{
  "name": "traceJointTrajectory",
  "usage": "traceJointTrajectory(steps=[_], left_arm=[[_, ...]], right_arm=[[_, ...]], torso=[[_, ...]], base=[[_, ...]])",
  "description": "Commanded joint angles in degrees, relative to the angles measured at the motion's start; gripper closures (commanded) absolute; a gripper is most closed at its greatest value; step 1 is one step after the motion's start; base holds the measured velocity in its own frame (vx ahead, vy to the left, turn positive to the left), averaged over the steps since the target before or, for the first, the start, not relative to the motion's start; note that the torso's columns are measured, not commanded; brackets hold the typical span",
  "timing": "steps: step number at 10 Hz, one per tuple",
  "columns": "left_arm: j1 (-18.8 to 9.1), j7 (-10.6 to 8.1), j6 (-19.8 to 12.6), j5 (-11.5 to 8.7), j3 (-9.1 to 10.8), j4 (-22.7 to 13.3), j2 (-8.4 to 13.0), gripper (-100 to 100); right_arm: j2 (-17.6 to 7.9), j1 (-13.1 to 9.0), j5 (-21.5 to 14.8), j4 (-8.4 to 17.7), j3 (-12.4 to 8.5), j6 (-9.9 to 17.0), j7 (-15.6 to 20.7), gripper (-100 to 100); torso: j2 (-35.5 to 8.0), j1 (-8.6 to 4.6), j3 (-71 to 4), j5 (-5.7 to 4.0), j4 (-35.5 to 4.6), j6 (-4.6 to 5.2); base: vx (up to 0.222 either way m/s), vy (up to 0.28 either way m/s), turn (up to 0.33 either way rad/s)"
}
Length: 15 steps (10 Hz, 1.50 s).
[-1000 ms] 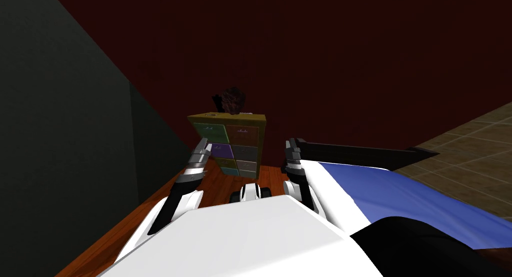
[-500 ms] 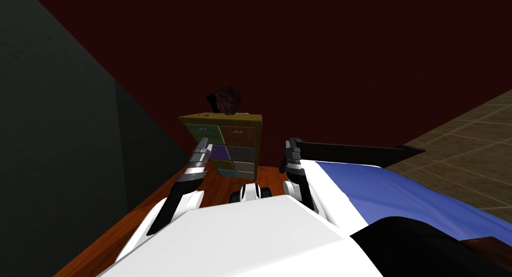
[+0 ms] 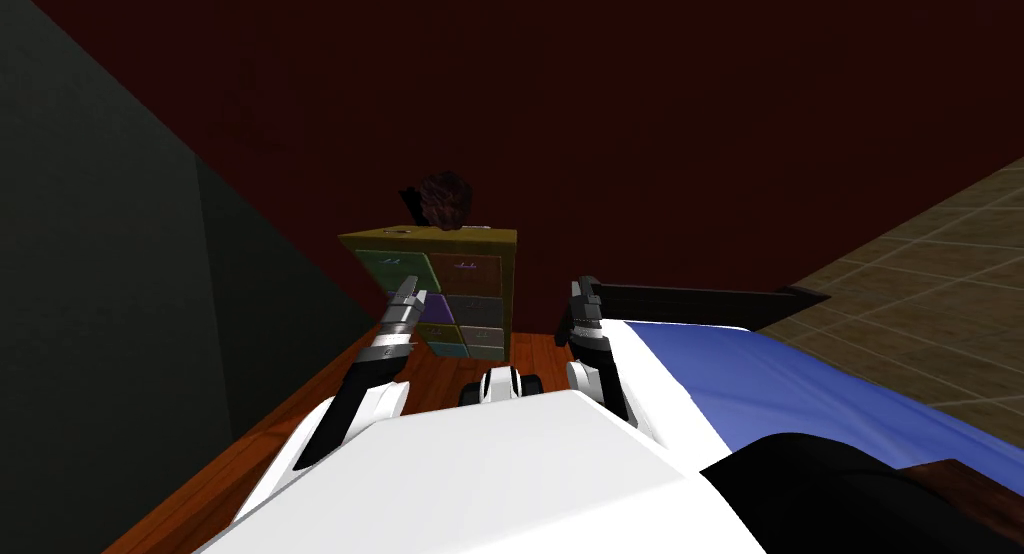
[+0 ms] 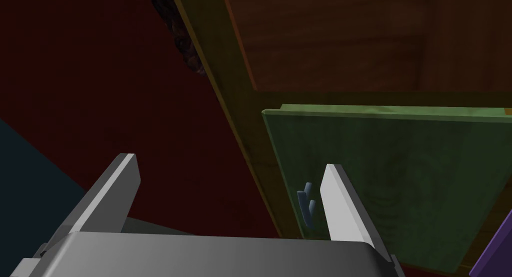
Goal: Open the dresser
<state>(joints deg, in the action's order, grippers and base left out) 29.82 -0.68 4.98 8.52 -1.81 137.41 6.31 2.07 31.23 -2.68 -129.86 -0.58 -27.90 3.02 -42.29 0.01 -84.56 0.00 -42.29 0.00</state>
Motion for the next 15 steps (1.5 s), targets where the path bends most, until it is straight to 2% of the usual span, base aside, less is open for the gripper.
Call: traceJointTrajectory(steps=[1, 10, 15], left_arm=[[0.3, -0.41, -3.0, 0.4, -0.56, 0.8, 0.0, -100], [2.0, -1.91, -14.5, 2.2, -2.94, 3.8, 2.3, -100], [2.8, -2.54, -19.3, 2.9, -3.95, 9.5, 3.5, -100]], right_arm=[[0.0, 0.0, 0.0, 0.0, 0.0, 0.0, 0.0, 0], [0.0, 0.0, 0.0, 0.0, 0.0, 0.0, 0.0, 0], [0.0, 0.0, 0.0, 0.0, 0.0, 0.0, 0.0, 0]], torso=[[0.0, -0.01, 0.0, 0.0, 0.0, 0.0], [0.0, -0.03, 0.0, -0.01, 0.0, 0.0], [0.0, 0.01, 0.0, 0.0, 0.0, 0.0]], base=[[0.019, -0.059, -0.057], [0.034, -0.067, -0.063], [0.031, -0.049, -0.049]])
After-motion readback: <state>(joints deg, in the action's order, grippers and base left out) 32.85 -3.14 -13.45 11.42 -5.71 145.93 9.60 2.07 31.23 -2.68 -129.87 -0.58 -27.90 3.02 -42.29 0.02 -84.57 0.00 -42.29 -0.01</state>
